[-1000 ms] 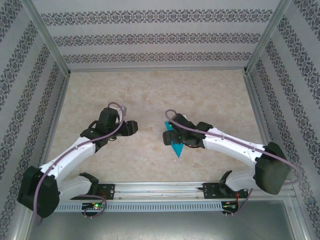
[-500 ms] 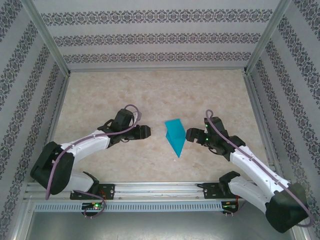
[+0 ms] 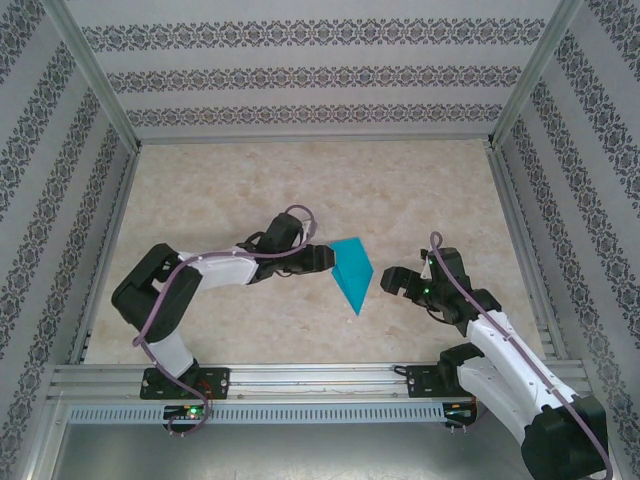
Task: Fold a paper plane with a square sheet of paper (fold left side to right side)
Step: Perform the fifth fold on the wing at the bottom-center of the table.
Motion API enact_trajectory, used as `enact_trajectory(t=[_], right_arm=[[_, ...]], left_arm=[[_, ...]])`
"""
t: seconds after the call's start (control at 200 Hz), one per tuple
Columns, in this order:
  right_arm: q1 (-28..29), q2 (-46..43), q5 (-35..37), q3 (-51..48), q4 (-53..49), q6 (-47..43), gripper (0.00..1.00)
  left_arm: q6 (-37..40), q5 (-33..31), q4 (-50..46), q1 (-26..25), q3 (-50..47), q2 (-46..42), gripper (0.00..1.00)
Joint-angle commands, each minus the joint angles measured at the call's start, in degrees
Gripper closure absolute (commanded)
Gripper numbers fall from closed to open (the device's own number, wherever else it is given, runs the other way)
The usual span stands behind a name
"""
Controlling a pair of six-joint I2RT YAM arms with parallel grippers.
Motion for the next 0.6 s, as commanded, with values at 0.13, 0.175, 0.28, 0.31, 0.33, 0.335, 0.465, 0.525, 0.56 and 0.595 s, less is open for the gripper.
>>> enact_trajectory(t=[0.13, 0.175, 0.28, 0.31, 0.33, 0.335, 0.465, 0.525, 0.56, 0.595], right_arm=[[-0.9, -3.6, -3.8, -1.9, 0.2, -0.5, 0.02], [-1.0, -4.2, -4.2, -2.1, 0.1, -0.5, 0.03], [-1.3, -4.9, -5.6, -2.7, 0.2, -0.7, 0.06], [-1.3, -4.9, -6.1, -2.8, 0.3, -0.7, 0.07], [-1.4, -5.0, -6.4, -2.9, 0.5, -0.7, 0.08], [-1.5, -5.0, -6.5, -3.0, 0.5, -0.7, 0.08], [-1.8, -5.1, -9.1, -3.0, 2.1, -0.7, 0.14], [-1.8, -5.4, -9.8, -3.0, 2.2, -0.7, 0.15], [-1.8, -5.8, -10.1, -3.8, 2.2, -0.6, 0.15], [-2.0, -6.3, -10.3, -4.7, 2.3, -0.3, 0.15]], left_arm=[[-3.8, 2.0, 7.2, -1.2, 5.3, 7.8, 0.52], [-3.9, 2.4, 7.7, -1.2, 5.9, 8.8, 0.56], [-3.8, 3.0, 8.5, -1.2, 6.7, 9.9, 0.65], [-3.5, 3.0, 8.4, -1.2, 6.8, 9.9, 0.68], [-3.2, 3.1, 8.4, -1.2, 6.8, 9.8, 0.71], [-3.1, 3.1, 8.3, -1.2, 6.8, 9.8, 0.72], [-1.2, 3.9, 8.2, -0.9, 5.8, 8.7, 0.93], [-0.8, 4.1, 9.0, -0.6, 4.8, 7.8, 1.00], [-0.6, 4.6, 9.6, -0.3, 4.0, 7.5, 1.00], [-0.4, 5.2, 10.3, 0.0, 3.5, 7.1, 1.00]])
